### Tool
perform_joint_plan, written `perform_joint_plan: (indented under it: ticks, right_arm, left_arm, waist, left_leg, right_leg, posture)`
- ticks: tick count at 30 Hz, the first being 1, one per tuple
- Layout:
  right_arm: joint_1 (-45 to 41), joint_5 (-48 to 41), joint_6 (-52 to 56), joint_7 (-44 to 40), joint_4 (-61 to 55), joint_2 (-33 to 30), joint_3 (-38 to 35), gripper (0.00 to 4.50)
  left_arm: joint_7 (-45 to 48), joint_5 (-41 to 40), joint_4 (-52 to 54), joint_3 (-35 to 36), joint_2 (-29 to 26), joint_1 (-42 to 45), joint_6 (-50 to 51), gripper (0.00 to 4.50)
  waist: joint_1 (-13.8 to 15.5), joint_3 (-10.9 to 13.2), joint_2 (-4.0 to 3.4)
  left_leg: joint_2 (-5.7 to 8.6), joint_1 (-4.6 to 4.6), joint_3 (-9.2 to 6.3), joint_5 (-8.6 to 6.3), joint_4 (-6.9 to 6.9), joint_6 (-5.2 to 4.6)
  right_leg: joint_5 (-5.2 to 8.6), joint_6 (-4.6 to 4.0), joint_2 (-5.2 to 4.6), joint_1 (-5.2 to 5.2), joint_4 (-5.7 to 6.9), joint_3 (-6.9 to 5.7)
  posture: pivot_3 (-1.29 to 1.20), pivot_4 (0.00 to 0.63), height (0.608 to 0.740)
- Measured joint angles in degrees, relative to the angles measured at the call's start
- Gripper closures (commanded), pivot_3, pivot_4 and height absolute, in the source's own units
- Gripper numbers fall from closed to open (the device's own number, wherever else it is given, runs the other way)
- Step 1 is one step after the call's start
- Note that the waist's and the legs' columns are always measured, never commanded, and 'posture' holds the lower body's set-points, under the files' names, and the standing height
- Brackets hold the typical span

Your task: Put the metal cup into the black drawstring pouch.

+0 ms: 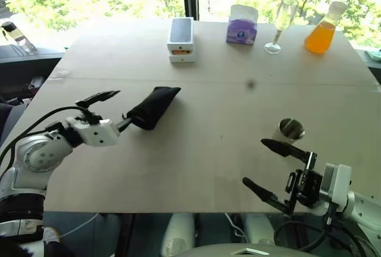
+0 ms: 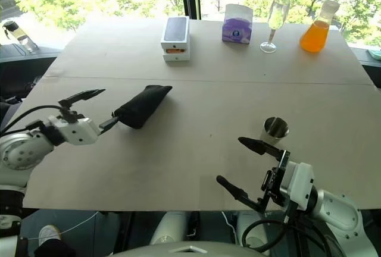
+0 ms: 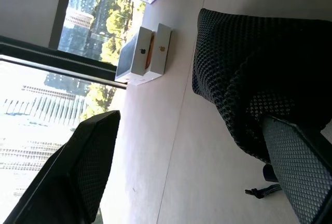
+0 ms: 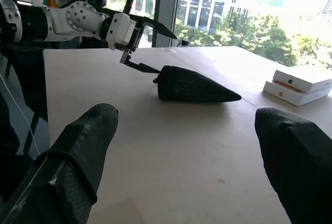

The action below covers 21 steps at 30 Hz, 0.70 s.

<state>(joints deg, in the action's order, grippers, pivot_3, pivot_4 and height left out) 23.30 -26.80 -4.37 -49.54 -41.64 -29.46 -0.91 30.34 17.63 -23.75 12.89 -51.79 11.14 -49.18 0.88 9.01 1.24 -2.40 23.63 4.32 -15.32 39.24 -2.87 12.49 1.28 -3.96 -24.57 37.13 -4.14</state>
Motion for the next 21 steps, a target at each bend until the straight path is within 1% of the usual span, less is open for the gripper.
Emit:
perform_joint_plan:
  ticks: [5,8,9,10,11,12,14,15,16,21]
  right_arm:
    - [0.2,0.1,-0.1,0.2,0.0,-0.1,0.0,0.0]
    - [0.4,0.1,-0.1,0.5,0.0,-0.2,0.0,0.0]
    - [0.5,0.2,-0.1,0.6,0.0,-0.2,0.0,0.0]
    - [0.5,0.4,-0.1,0.6,0.0,-0.2,0.0,0.0]
    - [0.5,0.4,-0.2,0.7,0.0,-0.2,0.0,0.0]
    - [0.6,0.6,-0.2,0.7,0.0,-0.2,0.0,0.0]
    - [0.8,0.9,-0.2,0.9,0.0,-0.2,0.2,0.0]
    - [0.9,1.0,-0.3,1.0,0.0,-0.2,0.2,0.0]
    - [0.9,1.1,-0.3,1.2,0.0,-0.2,0.2,0.0]
    - [0.9,1.6,0.2,1.7,-0.1,-0.7,0.5,0.0]
  left_arm:
    - [-3.0,1.0,-0.8,-2.3,-0.2,2.1,0.5,0.04]
    - [-3.0,1.0,-2.1,-3.8,-0.8,2.5,1.0,0.8]
    - [-3.0,0.9,-2.5,-4.3,-0.9,2.6,1.2,1.21]
    - [-3.0,0.8,-2.8,-4.8,-0.9,2.6,1.4,1.74]
    - [-2.9,0.7,-3.0,-5.1,-0.9,2.7,1.5,2.06]
    - [-2.4,0.3,-3.4,-6.0,-0.9,3.1,2.0,2.66]
    - [-1.7,-0.2,-3.5,-7.2,-0.8,3.7,2.9,3.46]
    - [-1.5,-0.3,-3.7,-7.7,-0.8,4.1,3.2,4.01]
    - [-1.4,-0.4,-3.9,-8.2,-0.7,4.5,3.4,4.44]
    - [-1.1,-1.0,-5.0,-10.6,-0.4,7.1,4.3,4.44]
  waist:
    - [0.0,0.0,0.01]
    - [-0.1,0.0,0.01]
    - [-0.1,0.0,0.01]
    - [-0.1,0.0,0.01]
    - [0.0,0.0,0.01]
    - [0.0,0.0,0.02]
    - [0.1,0.0,0.02]
    - [0.1,0.0,0.02]
    - [0.1,0.0,0.03]
    - [0.0,0.0,0.03]
  left_leg:
    - [0.0,-0.01,0.0,0.0,0.01,0.0]
    - [0.01,-0.04,0.03,0.0,0.01,0.0]
    - [0.01,-0.05,0.03,0.0,0.01,0.0]
    - [0.01,-0.06,0.04,0.0,0.01,0.0]
    - [0.01,-0.06,0.03,0.0,0.02,0.0]
    - [0.0,-0.06,0.03,0.0,0.03,0.0]
    - [0.01,-0.06,0.03,0.01,0.09,0.0]
    - [0.01,-0.06,0.03,0.01,0.11,0.0]
    - [0.02,-0.06,0.03,0.01,0.13,0.0]
    - [0.02,-0.13,0.08,0.01,0.15,0.0]
  right_leg:
    - [0.0,0.0,0.0,0.0,0.05,-0.01]
    - [0.0,0.0,0.0,0.0,0.11,0.02]
    - [0.0,0.0,0.0,-0.01,0.13,0.02]
    - [0.01,0.0,0.0,-0.01,0.15,0.02]
    - [0.01,0.0,0.0,-0.01,0.17,0.02]
    - [0.01,0.0,0.0,-0.01,0.19,0.02]
    - [0.02,0.01,-0.01,-0.01,0.25,0.02]
    - [0.02,0.01,-0.01,-0.01,0.27,0.02]
    - [0.02,0.02,-0.02,-0.01,0.29,0.02]
    - [0.03,0.01,-0.01,-0.01,0.42,0.1]
  posture:
    - [0.0,0.15,0.737]
    - [0.0,0.15,0.737]
    - [0.0,0.15,0.737]
    - [0.0,0.15,0.737]
    - [0.0,0.15,0.737]
    - [0.0,0.15,0.737]
    - [0.0,0.15,0.737]
    - [0.0,0.15,0.737]
    - [0.0,0.15,0.737]
    - [0.0,0.15,0.737]
